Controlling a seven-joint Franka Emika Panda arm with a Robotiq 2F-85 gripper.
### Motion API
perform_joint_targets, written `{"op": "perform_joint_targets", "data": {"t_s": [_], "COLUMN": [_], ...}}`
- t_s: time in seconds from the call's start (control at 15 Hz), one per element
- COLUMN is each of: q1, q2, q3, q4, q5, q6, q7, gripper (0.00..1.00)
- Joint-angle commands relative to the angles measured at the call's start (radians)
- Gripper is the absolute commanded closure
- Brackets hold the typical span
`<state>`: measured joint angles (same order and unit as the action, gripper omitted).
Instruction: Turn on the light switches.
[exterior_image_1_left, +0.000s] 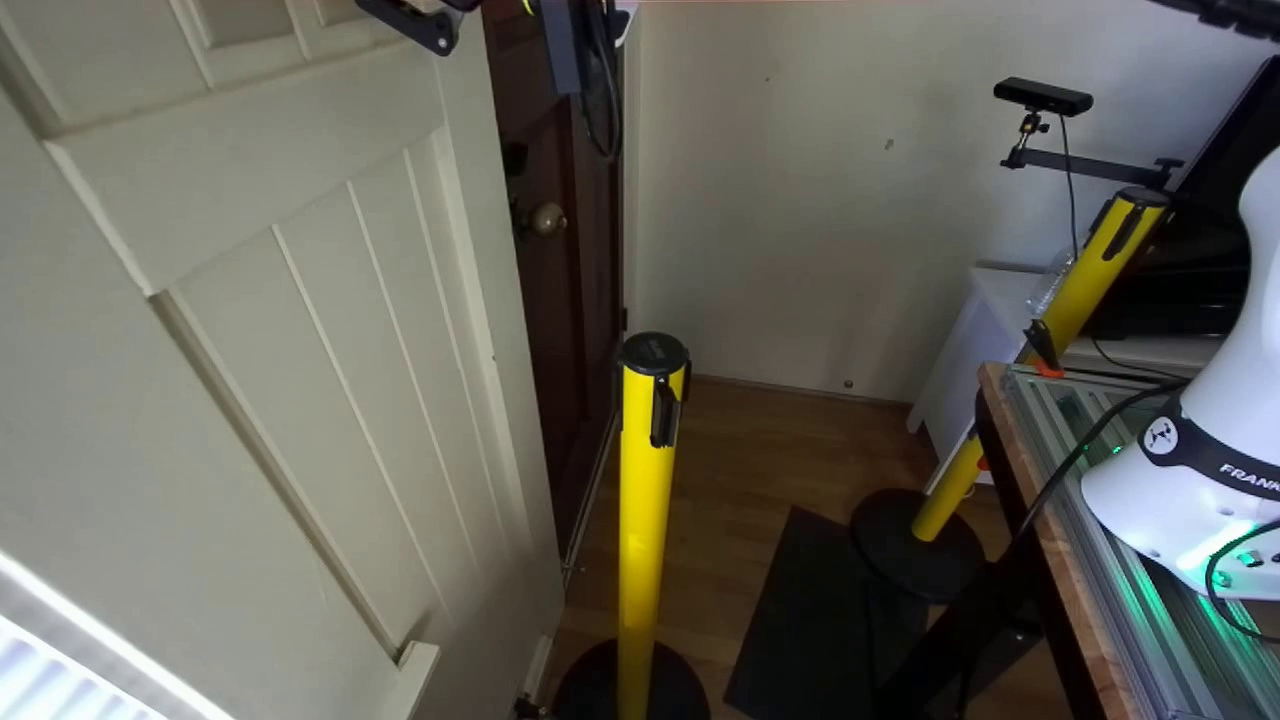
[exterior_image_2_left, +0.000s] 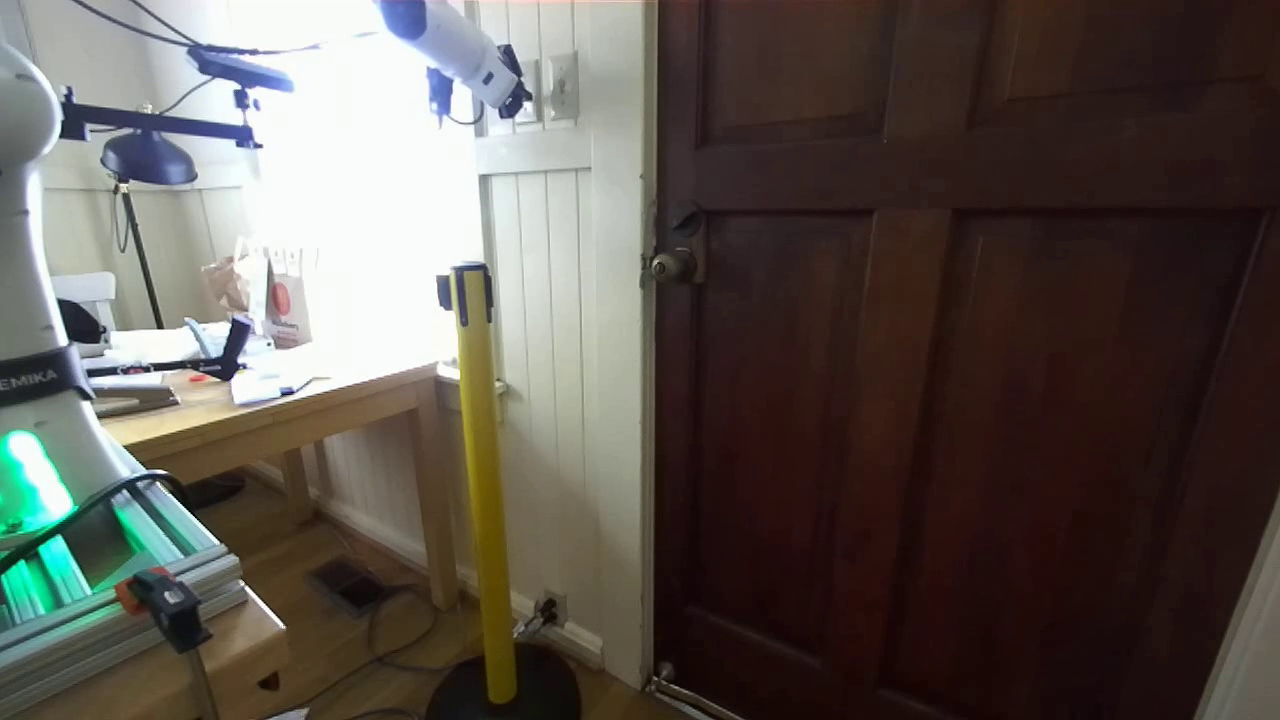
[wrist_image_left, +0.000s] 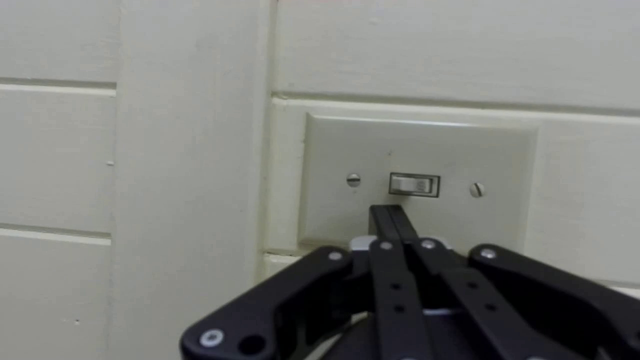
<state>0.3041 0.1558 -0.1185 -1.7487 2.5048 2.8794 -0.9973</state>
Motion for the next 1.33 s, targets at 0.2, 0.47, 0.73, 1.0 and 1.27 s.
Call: {"op": "perform_joint_targets", "data": {"t_s": [0.2,0.47,0.73,1.0,1.27], "q1": [0.024,0.033,0.035,0.036,0.040], "q2": [0.033,0.036,0.031,0.022,-0.001], "q3": [-0.002,-0.008,-0.021,-0.036,-0.049], "q4": [0.025,0.026,0.032,0.035,0.028], "q5": [0.024,0.024,0.024,0.025,0.025], "q6": [0.003,-0.021,-0.053,-0.070,-0.102], "q7": [-0.016,-0.021,-0.027,-0.025,-0.035], "gripper": [1.00,1.00,1.00,1.00,1.00]}}
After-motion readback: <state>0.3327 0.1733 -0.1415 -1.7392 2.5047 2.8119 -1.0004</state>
